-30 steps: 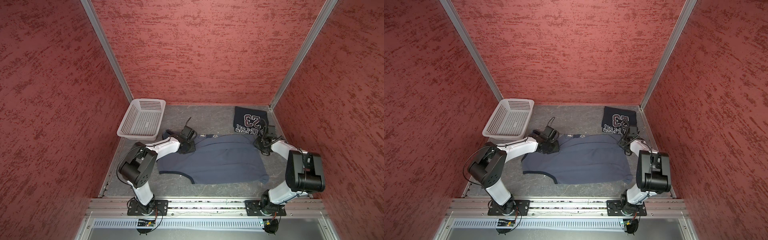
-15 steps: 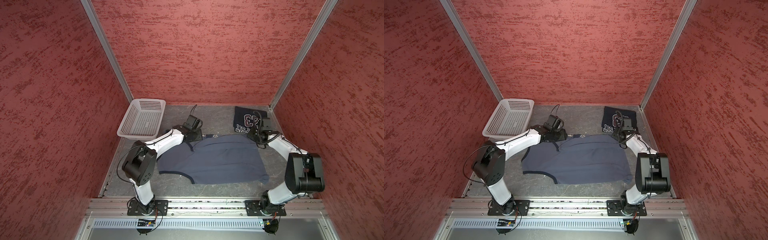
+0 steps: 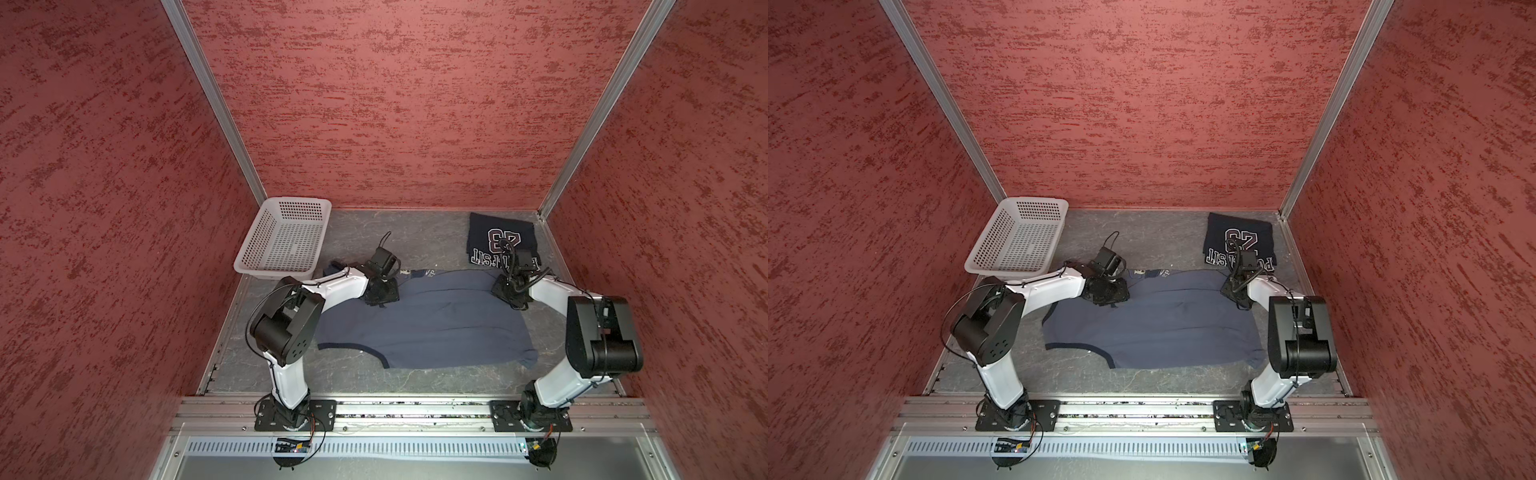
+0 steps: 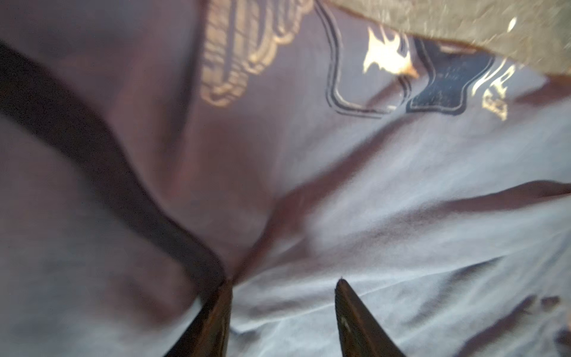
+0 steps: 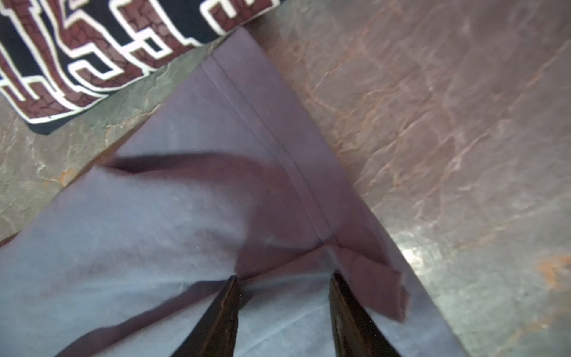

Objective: Fold and stack tank tops
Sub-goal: Smooth out the tank top at the center of the table.

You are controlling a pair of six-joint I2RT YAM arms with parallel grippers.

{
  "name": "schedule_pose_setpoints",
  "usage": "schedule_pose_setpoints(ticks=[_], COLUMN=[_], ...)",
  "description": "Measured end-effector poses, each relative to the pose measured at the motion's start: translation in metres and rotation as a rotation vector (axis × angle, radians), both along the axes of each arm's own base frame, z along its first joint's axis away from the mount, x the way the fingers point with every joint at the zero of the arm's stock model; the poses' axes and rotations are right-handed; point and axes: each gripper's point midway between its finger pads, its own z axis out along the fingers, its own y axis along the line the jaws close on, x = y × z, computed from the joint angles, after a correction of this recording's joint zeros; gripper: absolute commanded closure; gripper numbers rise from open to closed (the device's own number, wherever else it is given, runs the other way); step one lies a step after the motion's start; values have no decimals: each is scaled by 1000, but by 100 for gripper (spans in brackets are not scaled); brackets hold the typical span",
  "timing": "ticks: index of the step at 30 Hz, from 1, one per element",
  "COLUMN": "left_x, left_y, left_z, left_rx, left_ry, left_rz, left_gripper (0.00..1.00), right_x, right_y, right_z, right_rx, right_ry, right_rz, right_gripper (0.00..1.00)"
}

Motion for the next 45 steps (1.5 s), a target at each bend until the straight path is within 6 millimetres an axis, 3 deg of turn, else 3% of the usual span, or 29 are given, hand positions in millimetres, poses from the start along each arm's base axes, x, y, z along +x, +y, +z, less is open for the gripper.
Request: schedule_pose_setpoints(ticks=[3, 9, 12, 17, 23, 27, 30, 40, 45], left_x=[21, 85, 114, 152, 151, 130, 115, 117, 133], left_y=[19, 53, 64, 79, 115, 141, 148, 152, 152], left_z=[16, 55, 58, 44, 20, -5, -22, -18, -1], left_rx=[-11, -3, 13, 83, 151, 205, 234, 259, 269], left_ry=[-27, -126, -146, -139, -79, -18, 24, -19, -77], left_rz=[65, 205, 253, 323, 424, 472, 480, 496, 487], left_gripper=[41, 37, 37, 37, 40, 43, 45, 47, 46], right_x=[-1, 0, 0, 1, 1, 2, 3, 3, 9], right_y=[-8, -22, -24, -25, -26, -31, -34, -34, -29], right_z=[-1, -2, -2, -2, -2, -2, -2, -2, 0], right_rx=[-21, -42, -46, -43, -44, -45, -45, -41, -10], right_ry=[4, 4, 3, 2, 0, -4, -8, -12, -35], right_rz=[-21, -68, -76, -81, -86, -103, -112, -114, -94], right_gripper=[51, 51, 51, 51, 51, 51, 51, 50, 44])
